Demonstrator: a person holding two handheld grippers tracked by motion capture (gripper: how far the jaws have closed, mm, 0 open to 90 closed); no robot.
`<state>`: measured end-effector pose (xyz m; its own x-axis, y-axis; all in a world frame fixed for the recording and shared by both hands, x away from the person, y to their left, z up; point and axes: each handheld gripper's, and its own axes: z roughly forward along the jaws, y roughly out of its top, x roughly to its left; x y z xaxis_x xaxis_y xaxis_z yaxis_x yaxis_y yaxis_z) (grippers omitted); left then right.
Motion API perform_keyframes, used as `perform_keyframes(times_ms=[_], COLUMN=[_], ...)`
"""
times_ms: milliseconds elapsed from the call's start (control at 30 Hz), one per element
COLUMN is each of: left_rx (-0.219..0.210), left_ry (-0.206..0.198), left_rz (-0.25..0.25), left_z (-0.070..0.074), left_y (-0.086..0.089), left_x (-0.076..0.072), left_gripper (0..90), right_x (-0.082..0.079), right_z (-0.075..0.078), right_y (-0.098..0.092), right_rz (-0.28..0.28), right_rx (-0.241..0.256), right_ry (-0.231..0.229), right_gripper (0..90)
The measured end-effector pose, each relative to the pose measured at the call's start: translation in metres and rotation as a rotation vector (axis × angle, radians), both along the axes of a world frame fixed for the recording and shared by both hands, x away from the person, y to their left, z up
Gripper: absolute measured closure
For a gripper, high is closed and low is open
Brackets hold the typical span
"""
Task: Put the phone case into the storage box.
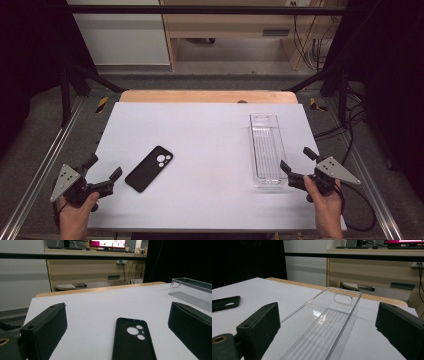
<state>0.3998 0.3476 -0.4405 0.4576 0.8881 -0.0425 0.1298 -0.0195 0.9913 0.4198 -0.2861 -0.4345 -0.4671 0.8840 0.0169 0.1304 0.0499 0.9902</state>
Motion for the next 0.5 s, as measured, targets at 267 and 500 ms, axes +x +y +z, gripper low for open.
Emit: perform_keyframes(times_ms=[267, 500], left_rx=[-0.012, 0.001], left_ry=[0.023, 0.011], left_rz=[-0.013, -0.01], left_z=[0.0003, 0.0005], left_y=[0.0018, -0.0016], left_x=[0.0006, -0.0008], left_gripper=[2.8, 2.8], right_x=[0.0001, -0.0005], right_z=[-0.0001, 0.0006], right_y=[0.0006, 0.0013], right_rz=[0.003, 0.005], right_rx=[-0.021, -0.029], right_ry=[0.002, 0.0], right_gripper=[5.5, 5.2])
